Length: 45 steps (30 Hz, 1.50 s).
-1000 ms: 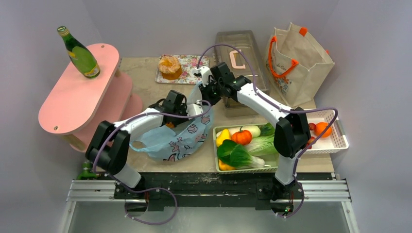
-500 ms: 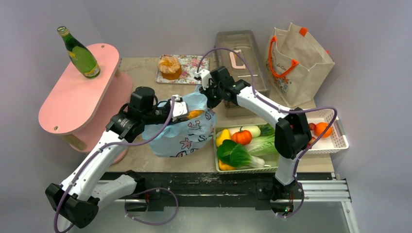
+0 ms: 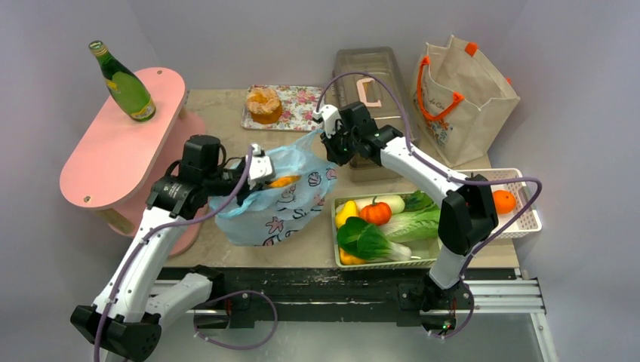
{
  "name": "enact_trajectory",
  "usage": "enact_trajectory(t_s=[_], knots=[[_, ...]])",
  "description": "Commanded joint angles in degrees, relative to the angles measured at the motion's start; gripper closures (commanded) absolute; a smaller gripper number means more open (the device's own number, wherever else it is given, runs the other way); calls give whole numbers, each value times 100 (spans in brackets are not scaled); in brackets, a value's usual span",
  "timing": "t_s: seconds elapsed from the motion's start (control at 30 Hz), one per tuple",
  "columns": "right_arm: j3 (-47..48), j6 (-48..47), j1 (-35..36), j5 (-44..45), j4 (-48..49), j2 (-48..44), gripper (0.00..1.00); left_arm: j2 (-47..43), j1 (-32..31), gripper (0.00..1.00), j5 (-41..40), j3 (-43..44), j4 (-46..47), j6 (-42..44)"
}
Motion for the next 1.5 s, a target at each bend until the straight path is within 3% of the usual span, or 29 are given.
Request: enact_trajectory(t_s=[0.0, 0.1, 0.2, 0.33, 0.43, 0.6, 0.7, 0.77, 0.8, 0.83, 0.9, 1.13, 1.3, 1.47], knots=[[269, -7, -277, 242, 20, -142, 100, -329, 172, 100, 167, 58, -2450, 2886], [489, 143, -283, 157, 54, -127, 100, -405, 150, 100, 75, -271, -2898, 3707], [675, 167, -268, 241, 5, -19, 100, -307, -27, 100, 148, -128, -2657, 3380], [694, 150, -236, 126, -80, 127, 100, -365, -79, 100, 619, 331, -1425, 2174], [604, 78, -148, -125, -95, 63, 100, -443, -101, 100, 801, 383, -30, 648], [417, -59, -24, -595, -26, -210, 100, -393, -106, 100, 141, 131, 2246, -1734], [447, -229, -20, -697, -105, -390, 100, -288, -106, 100, -254, 37, 2839, -2528], [467, -311, -19, -778, -161, -557, 83, -250, -106, 100, -488, -45, 3171, -2941], [522, -342, -19, -873, -204, -641, 65, -238, -101, 100, -582, -76, 3324, -3204], [624, -356, -19, -1049, -275, -724, 36, -214, -101, 100, -618, -93, 3444, -3420], [824, -310, -19, -1210, -411, -905, 17, -155, -98, 100, -646, -94, 3557, -3750], [1054, 293, -27, -1693, -73, -1721, 6, 146, 184, 100, -982, 201, 4243, -5267], [818, 2166, -14, -2069, 1150, -1812, 5, 707, 196, 100, -1386, 890, 4830, -6674], [1055, 3466, 104, -1884, 2129, -1330, 6, 1120, 193, 100, -1426, 1327, 5047, -7122]])
